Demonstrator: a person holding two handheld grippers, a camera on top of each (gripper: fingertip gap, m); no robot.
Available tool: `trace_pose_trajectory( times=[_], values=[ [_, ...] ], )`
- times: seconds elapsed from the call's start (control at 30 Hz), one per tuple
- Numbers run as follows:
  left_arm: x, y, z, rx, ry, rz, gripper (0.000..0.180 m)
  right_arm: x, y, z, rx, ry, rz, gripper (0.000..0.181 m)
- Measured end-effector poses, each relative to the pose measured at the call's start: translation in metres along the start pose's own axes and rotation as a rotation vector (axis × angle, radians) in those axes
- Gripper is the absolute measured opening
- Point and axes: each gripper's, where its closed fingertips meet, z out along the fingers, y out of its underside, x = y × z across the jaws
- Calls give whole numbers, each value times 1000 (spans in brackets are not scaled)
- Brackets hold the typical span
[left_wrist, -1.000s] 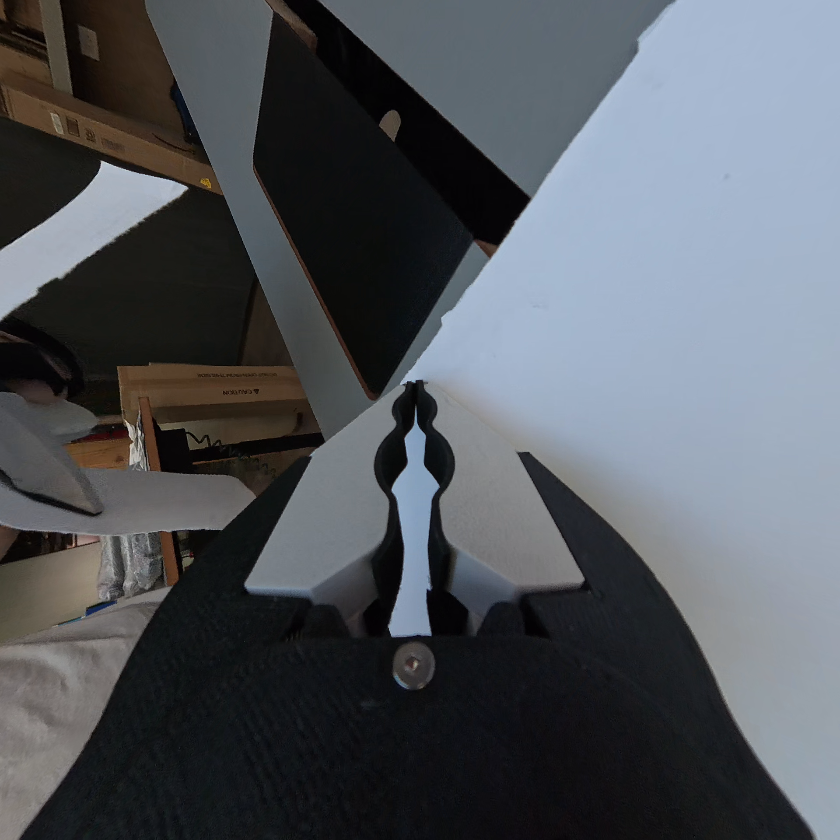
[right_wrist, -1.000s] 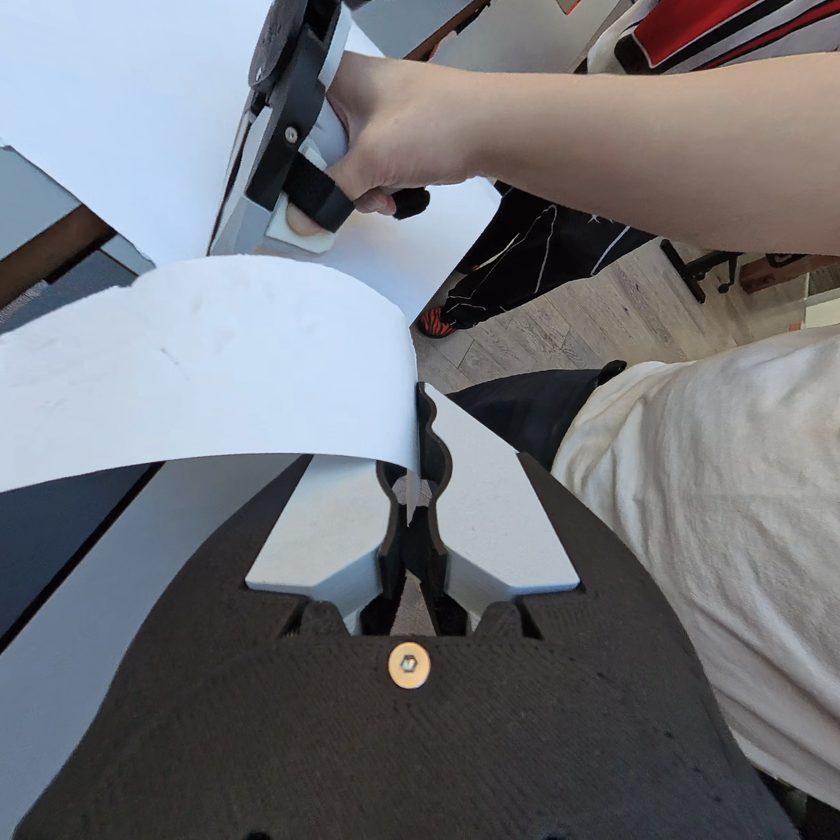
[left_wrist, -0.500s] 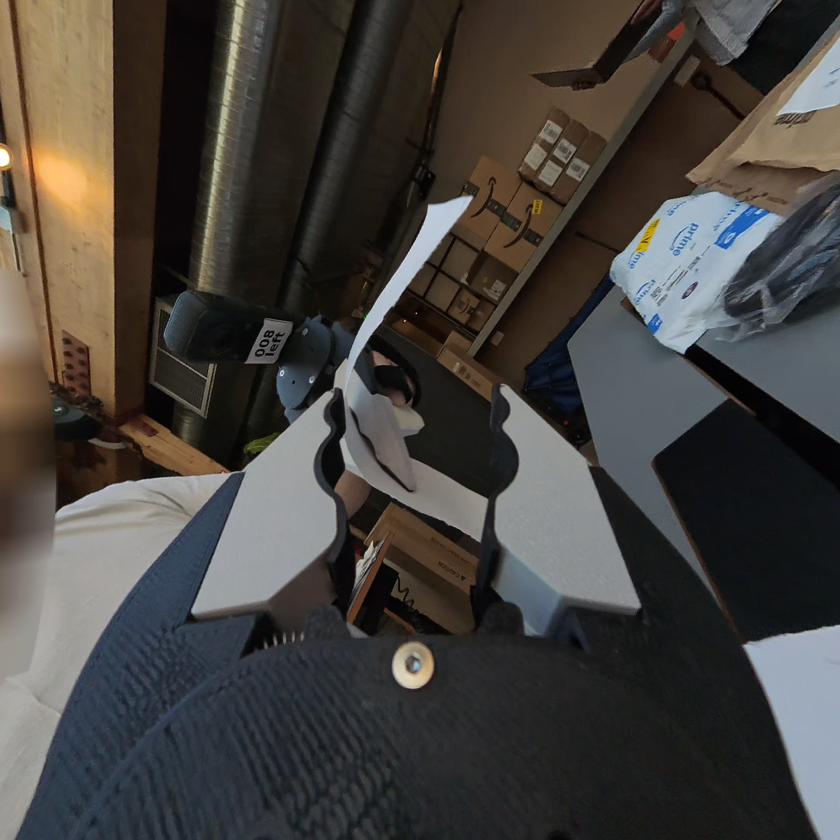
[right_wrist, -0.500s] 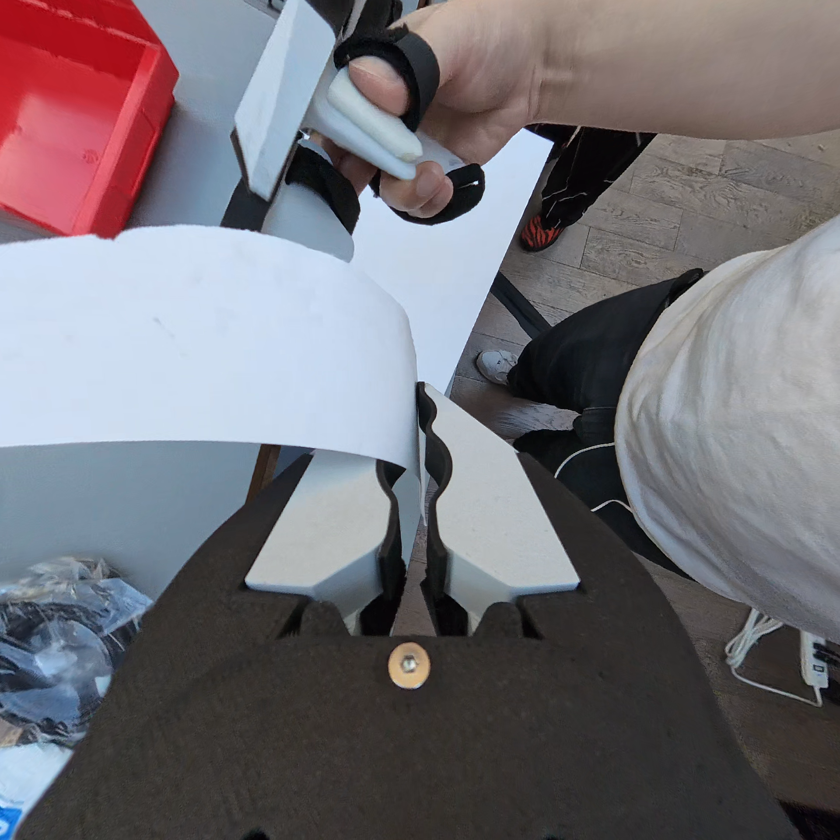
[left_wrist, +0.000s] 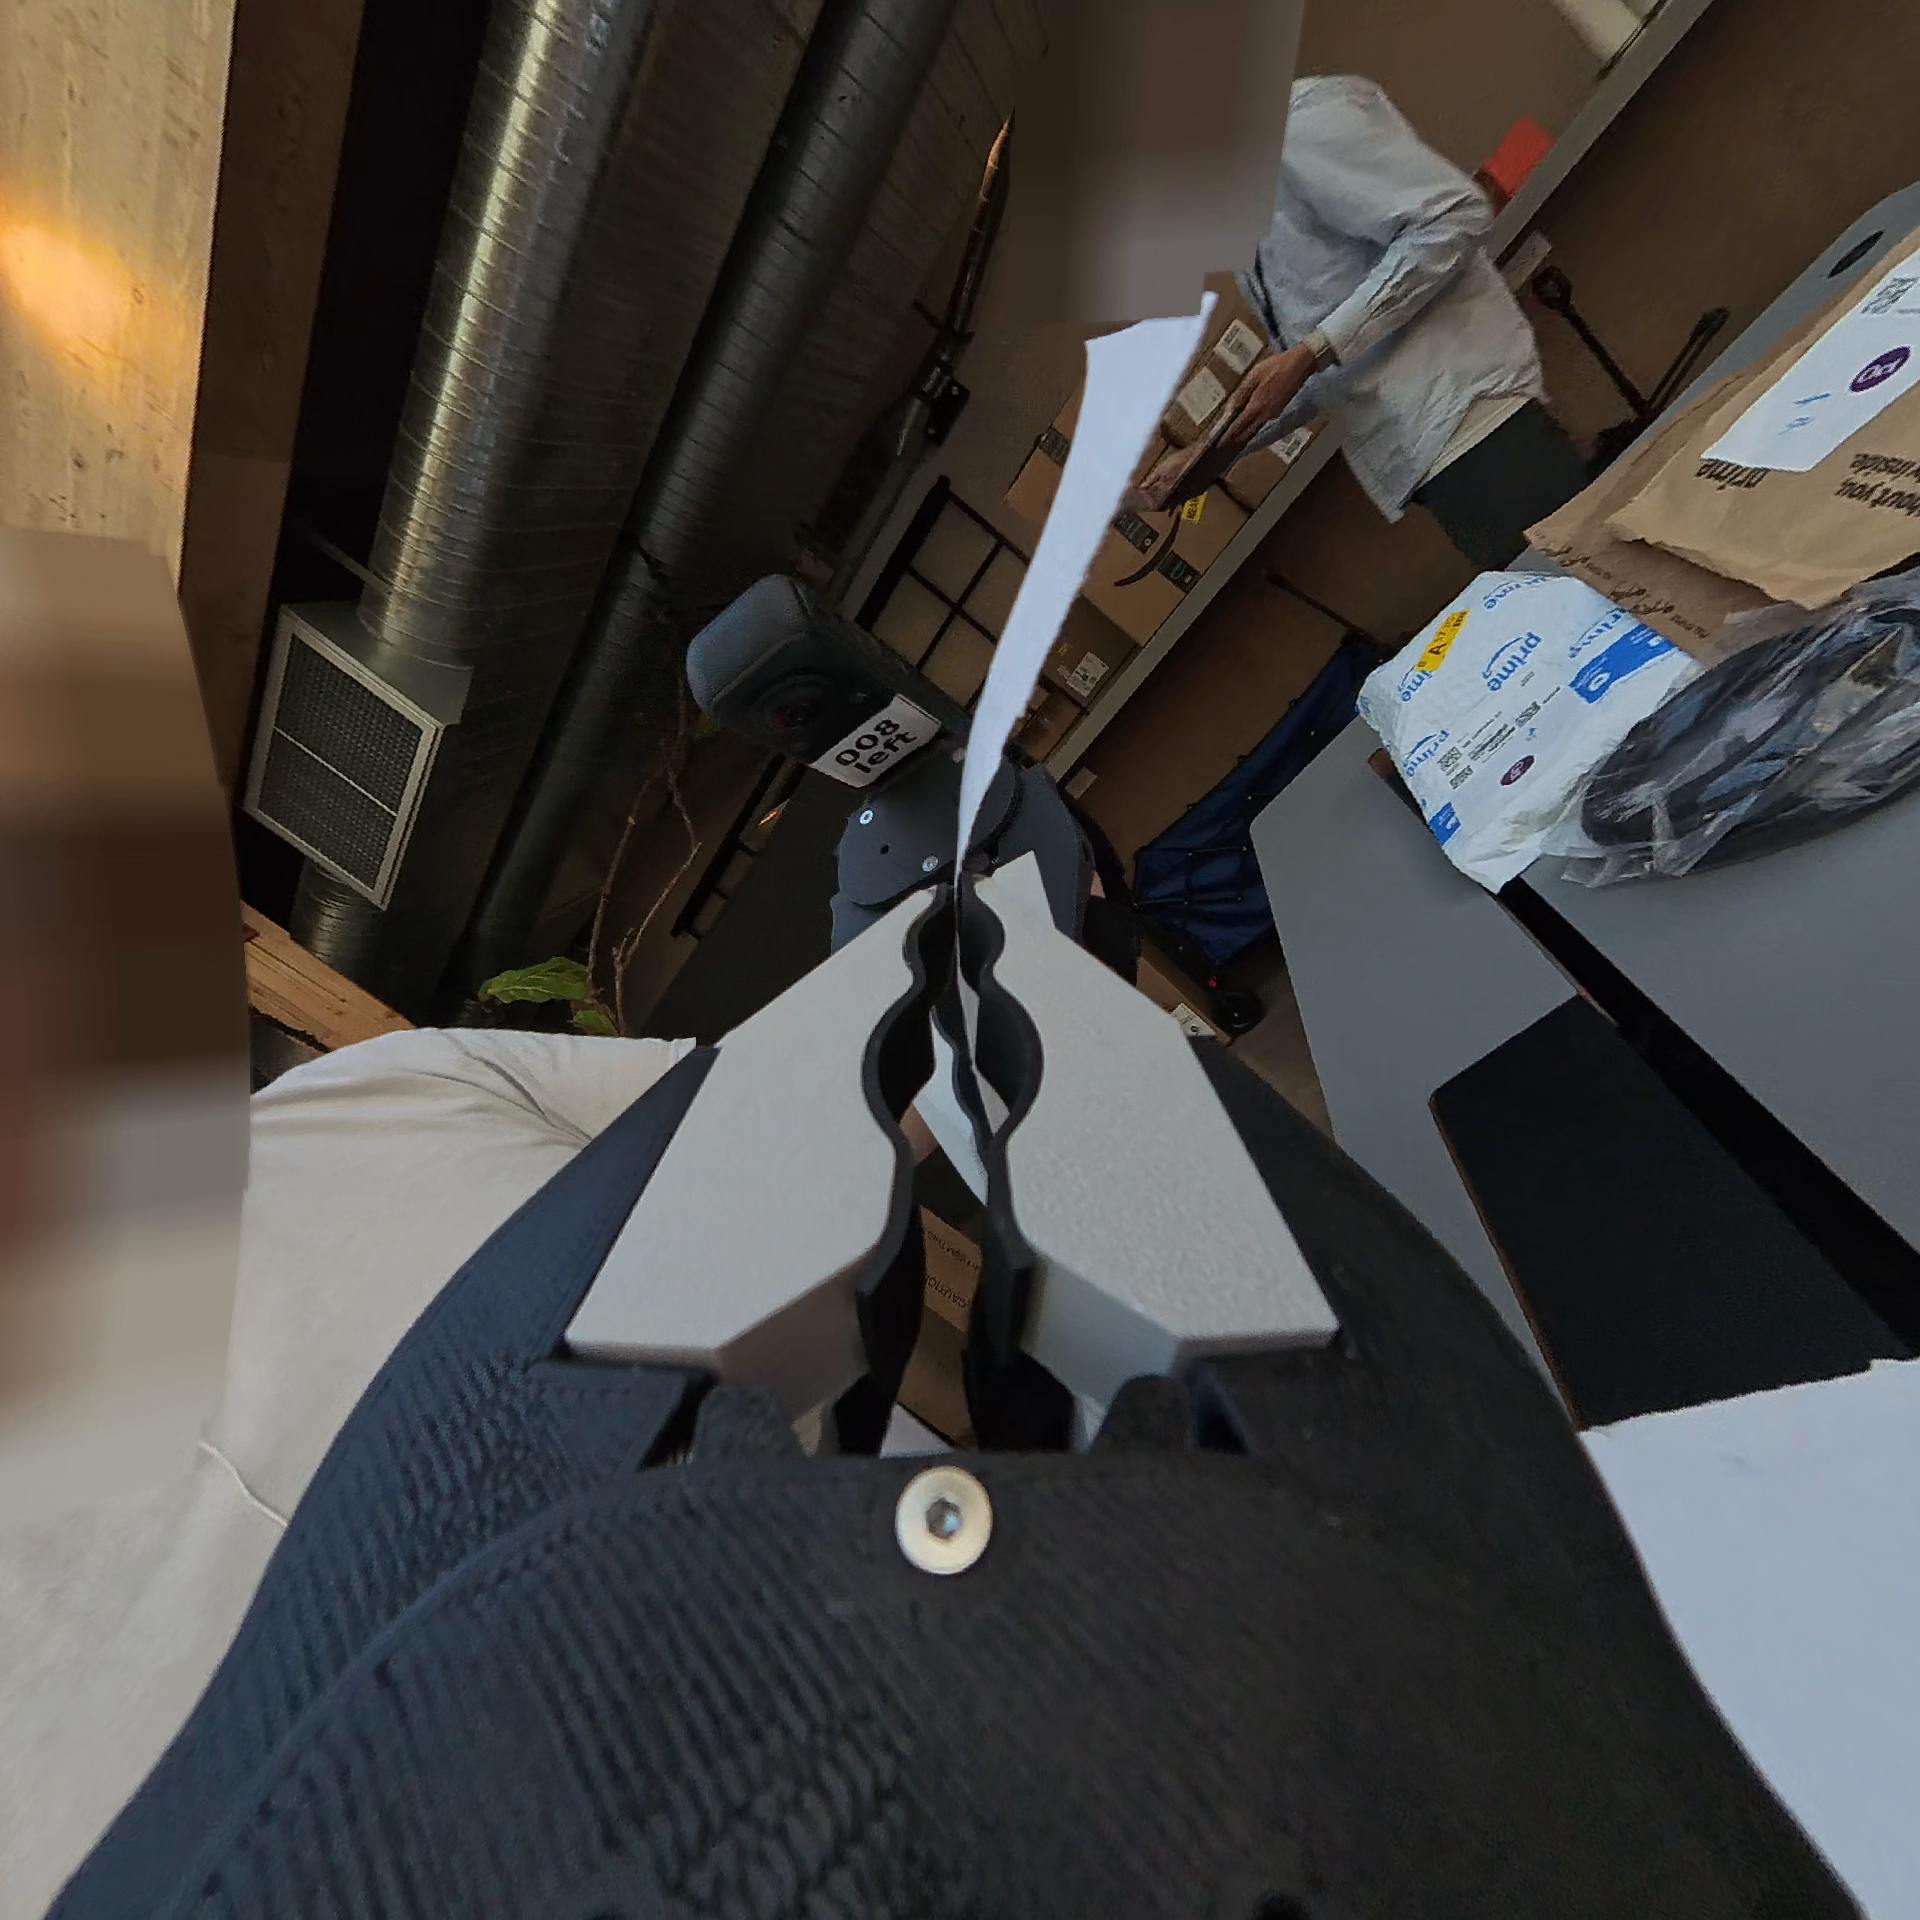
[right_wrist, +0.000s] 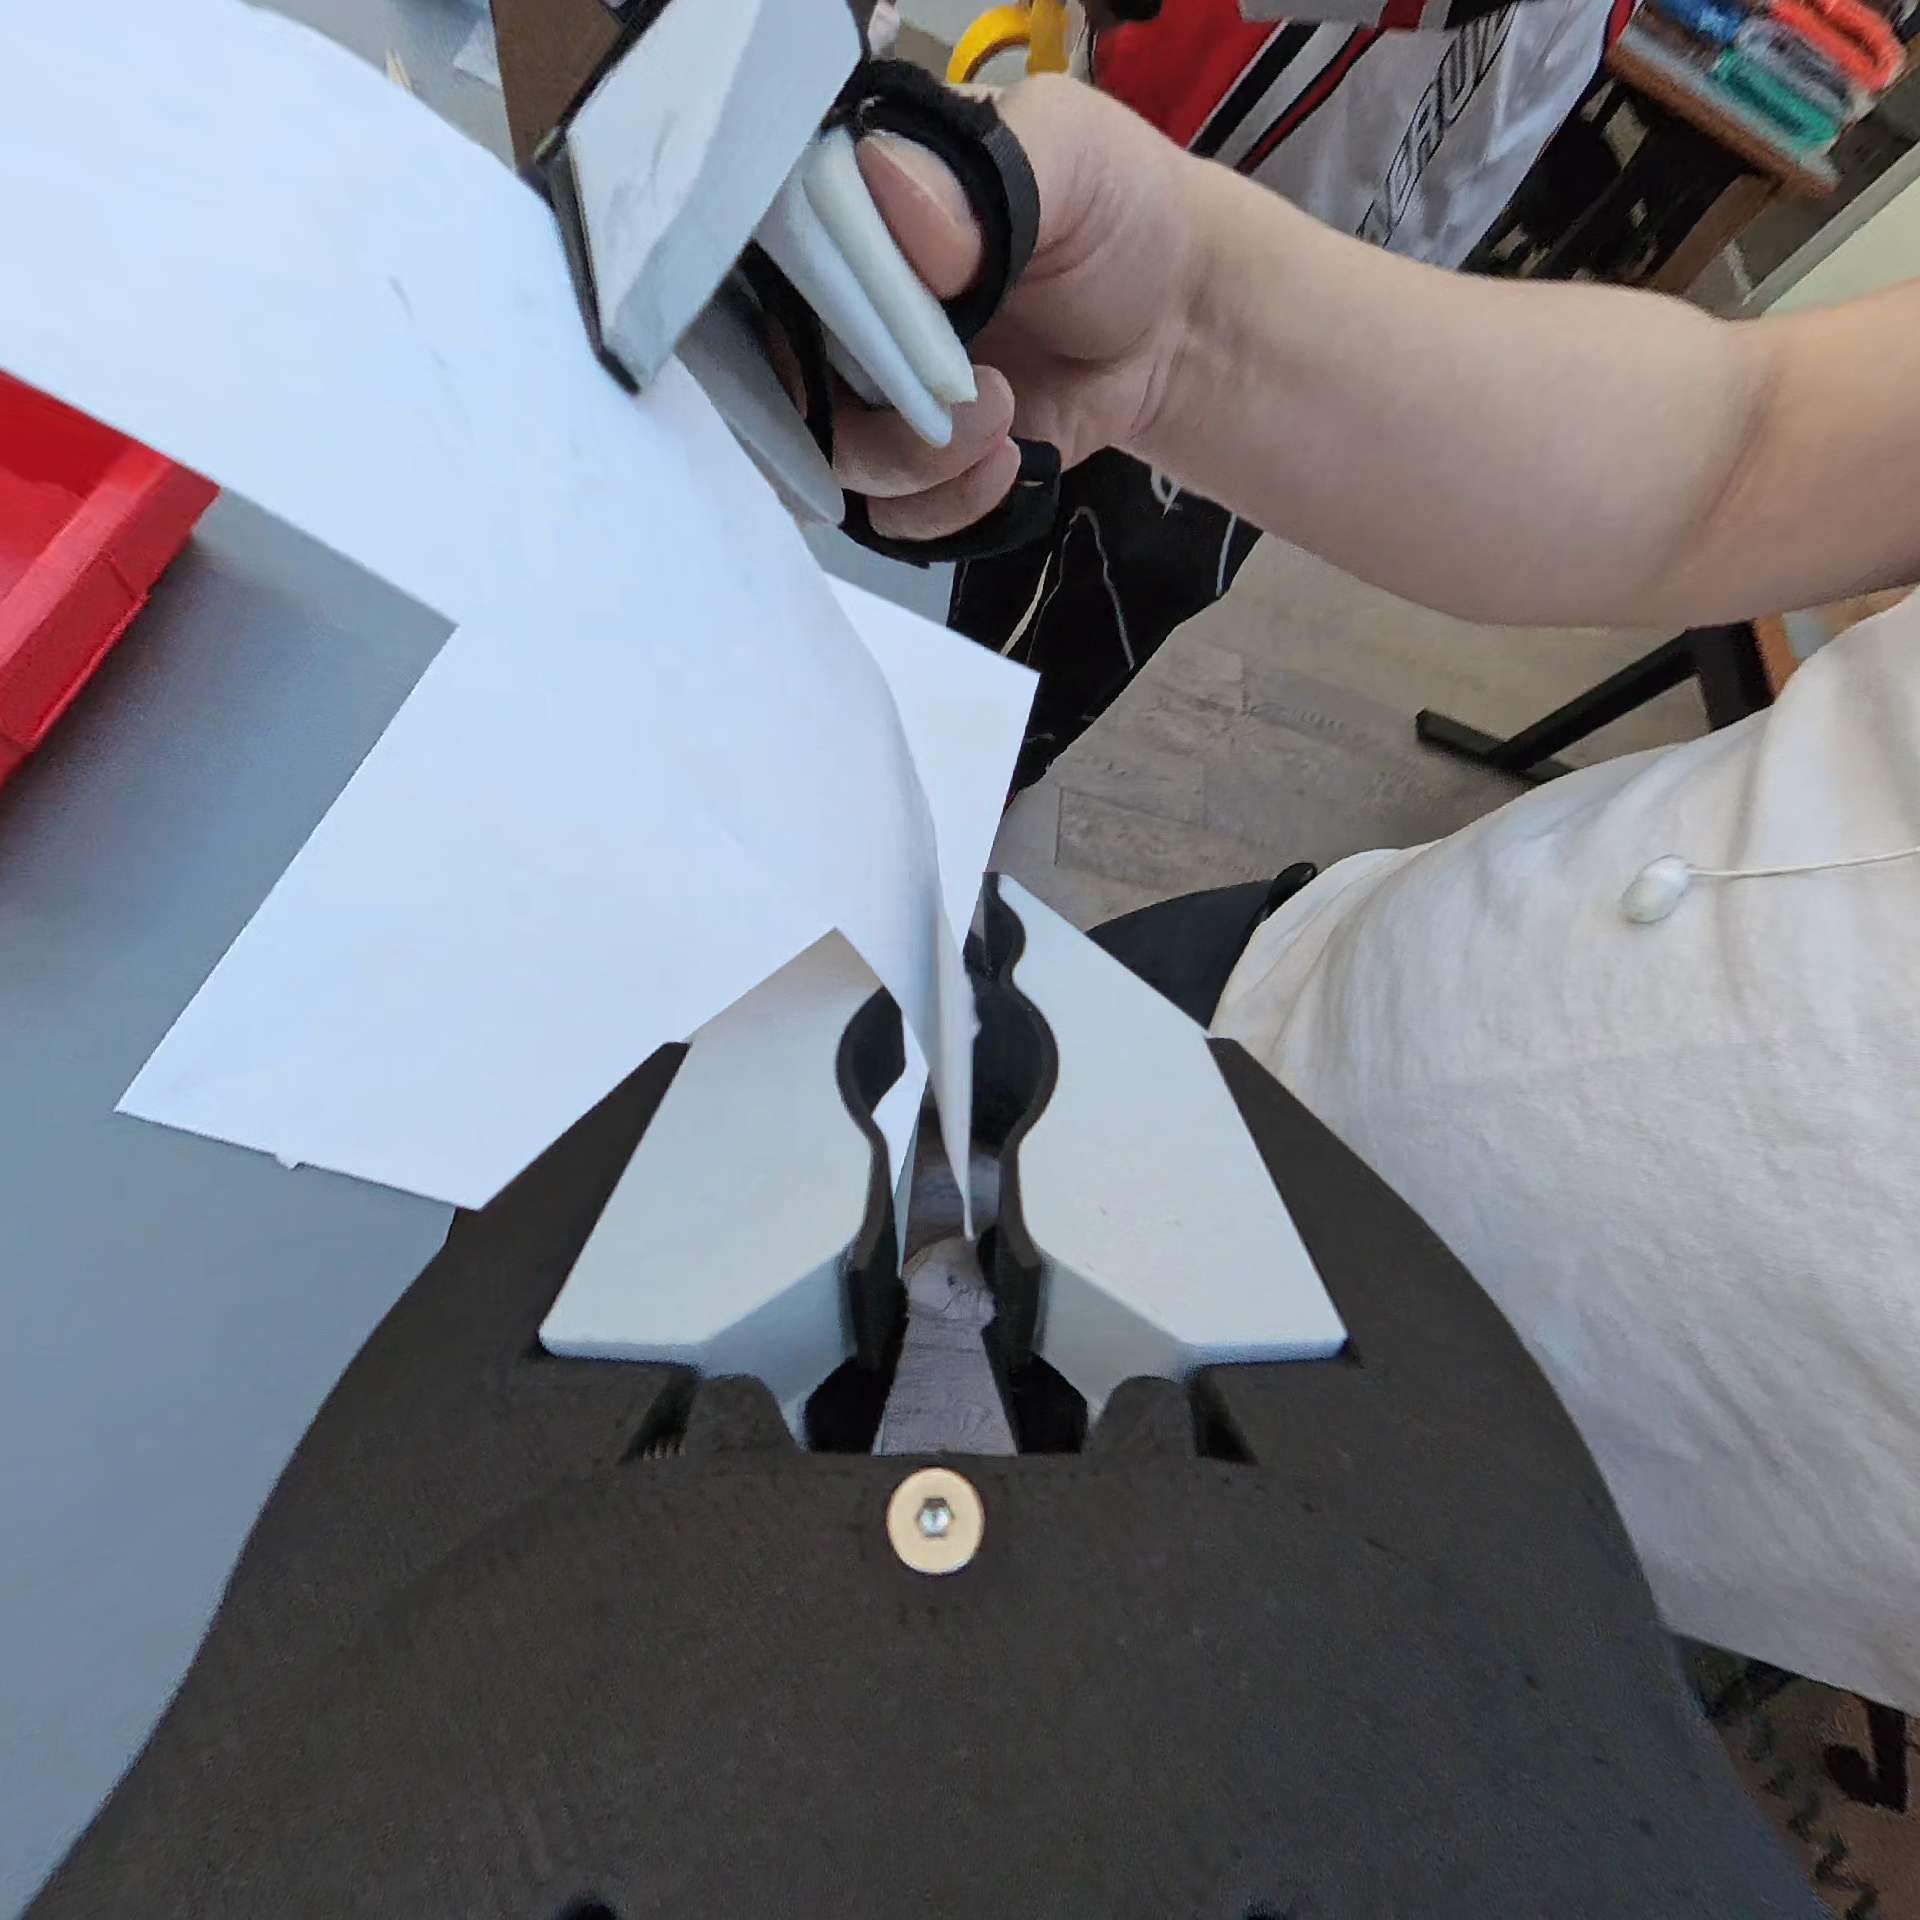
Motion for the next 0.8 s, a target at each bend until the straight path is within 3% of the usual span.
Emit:
trace_pose_trajectory(
  times=[0.3, 0.43, 0.53, 0.6, 0.8],
  values=[
    [-21, -61, -46, 29, 46, -29, 0, -18, -68, 14, 236, 1, -74, 10],
    [-24, -90, -80, 85, 67, -52, 0, -27, -84, 43, 268, 55, -179, 0],
    [-20, -97, -99, 39, 88, -96, 0, -36, -93, 61, 319, 103, -291, 0],
    [-28, -101, -106, 14, 71, -203, 0, -37, -102, 67, 366, 162, -367, 0],
    [-40, -108, -101, -181, 230, -768, 0, -44, -127, 56, 475, 321, -519, 0]
  ],
)
